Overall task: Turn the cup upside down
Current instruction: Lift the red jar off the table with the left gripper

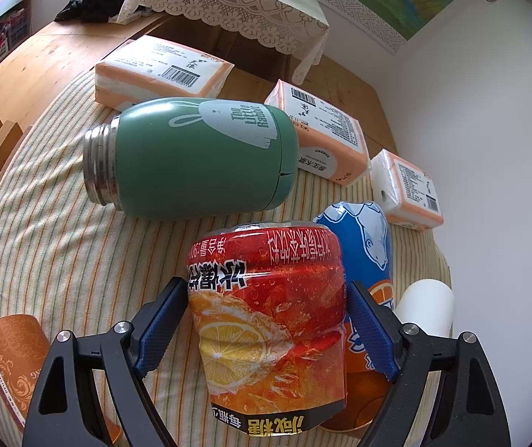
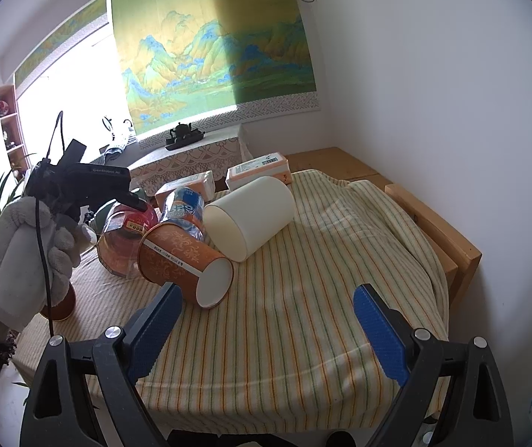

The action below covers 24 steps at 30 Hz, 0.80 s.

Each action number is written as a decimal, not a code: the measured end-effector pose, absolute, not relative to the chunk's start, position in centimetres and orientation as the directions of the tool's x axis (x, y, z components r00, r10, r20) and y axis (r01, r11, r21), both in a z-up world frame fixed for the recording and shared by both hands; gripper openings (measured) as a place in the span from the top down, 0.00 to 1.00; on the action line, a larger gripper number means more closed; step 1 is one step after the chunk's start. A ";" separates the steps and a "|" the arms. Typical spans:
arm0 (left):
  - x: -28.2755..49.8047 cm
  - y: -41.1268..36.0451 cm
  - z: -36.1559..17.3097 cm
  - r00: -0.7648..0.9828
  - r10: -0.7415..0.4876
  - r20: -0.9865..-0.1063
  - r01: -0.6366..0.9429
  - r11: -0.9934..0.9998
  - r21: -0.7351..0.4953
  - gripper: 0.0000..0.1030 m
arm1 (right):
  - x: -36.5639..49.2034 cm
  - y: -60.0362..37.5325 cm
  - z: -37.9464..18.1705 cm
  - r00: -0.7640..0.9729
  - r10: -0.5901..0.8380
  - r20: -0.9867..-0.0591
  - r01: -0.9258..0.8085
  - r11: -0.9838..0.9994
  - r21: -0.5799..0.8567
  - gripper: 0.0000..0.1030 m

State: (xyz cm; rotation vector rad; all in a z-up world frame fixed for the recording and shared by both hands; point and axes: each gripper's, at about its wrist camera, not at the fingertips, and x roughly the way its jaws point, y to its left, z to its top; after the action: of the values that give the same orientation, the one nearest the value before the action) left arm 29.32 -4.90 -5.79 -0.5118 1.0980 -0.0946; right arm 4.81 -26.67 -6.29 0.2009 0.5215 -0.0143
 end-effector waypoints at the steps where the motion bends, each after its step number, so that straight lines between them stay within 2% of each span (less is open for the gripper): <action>1: 29.2 -4.8 -5.7 0.464 -0.324 -0.824 -0.175 0.879 -0.444 0.15 | 4.8 -26.6 -6.3 0.868 0.039 -0.495 0.062 0.980 0.187 0.12; 13: 27.1 -2.9 -3.5 0.486 -0.347 -0.802 -0.160 0.867 -0.472 0.15 | 5.1 -25.7 -6.2 0.872 0.052 -0.487 0.043 0.982 0.183 0.12; 24: 20.6 -4.9 -1.9 0.449 -0.408 -0.795 -0.040 0.879 -0.474 0.15 | 4.8 -25.2 -6.1 0.875 0.061 -0.481 0.035 0.982 0.188 0.12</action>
State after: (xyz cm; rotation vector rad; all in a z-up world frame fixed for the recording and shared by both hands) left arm 20.62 -4.91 -1.95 -0.4651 1.0908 -0.2376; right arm 4.81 -25.23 -6.08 0.1938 0.5067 0.0139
